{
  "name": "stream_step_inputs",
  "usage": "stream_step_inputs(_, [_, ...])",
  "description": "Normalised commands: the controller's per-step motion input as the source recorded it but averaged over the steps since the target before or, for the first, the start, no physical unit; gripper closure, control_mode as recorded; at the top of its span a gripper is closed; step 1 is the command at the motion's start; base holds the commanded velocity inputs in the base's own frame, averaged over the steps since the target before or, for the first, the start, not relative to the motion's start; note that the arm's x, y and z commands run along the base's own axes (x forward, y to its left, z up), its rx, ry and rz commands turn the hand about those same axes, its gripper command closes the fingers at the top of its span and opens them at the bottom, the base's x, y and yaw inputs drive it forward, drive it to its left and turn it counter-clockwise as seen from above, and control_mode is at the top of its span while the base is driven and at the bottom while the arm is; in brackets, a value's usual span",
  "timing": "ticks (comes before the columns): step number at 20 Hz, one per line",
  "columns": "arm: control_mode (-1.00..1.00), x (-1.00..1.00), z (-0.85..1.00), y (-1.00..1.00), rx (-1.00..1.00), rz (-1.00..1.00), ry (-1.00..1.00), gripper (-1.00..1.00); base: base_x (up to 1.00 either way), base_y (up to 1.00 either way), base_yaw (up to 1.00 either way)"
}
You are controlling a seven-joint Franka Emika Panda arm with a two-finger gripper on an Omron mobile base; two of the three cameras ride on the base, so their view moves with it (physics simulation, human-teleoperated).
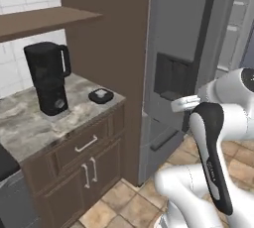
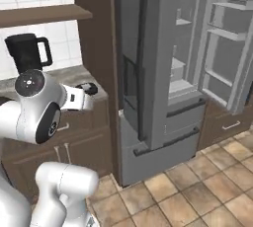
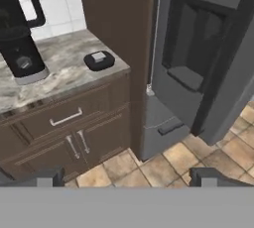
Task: Grab the onion and garlic from the fridge, place them in the blender, close the lid, and turn on the blender to create a marinade.
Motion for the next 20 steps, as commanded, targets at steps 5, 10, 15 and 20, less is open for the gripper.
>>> stream_step_inputs(5, [1.00, 0.00, 0.00, 0.00, 0.00, 0.00, 0.00, -1.00, -0.80, 0.21, -0.75])
stream_step_inputs(10, [1.00, 0.00, 0.00, 0.00, 0.00, 0.00, 0.00, -1.00, -0.72, 0.19, -0.79])
stream_step_inputs(15, [1.00, 0.00, 0.00, 0.00, 0.00, 0.00, 0.00, -1.00, -0.24, -0.28, -0.74])
stream_step_inputs(20, [1.00, 0.00, 0.00, 0.00, 0.00, 0.00, 0.00, -1.00, 0.36, -0.82, -0.58])
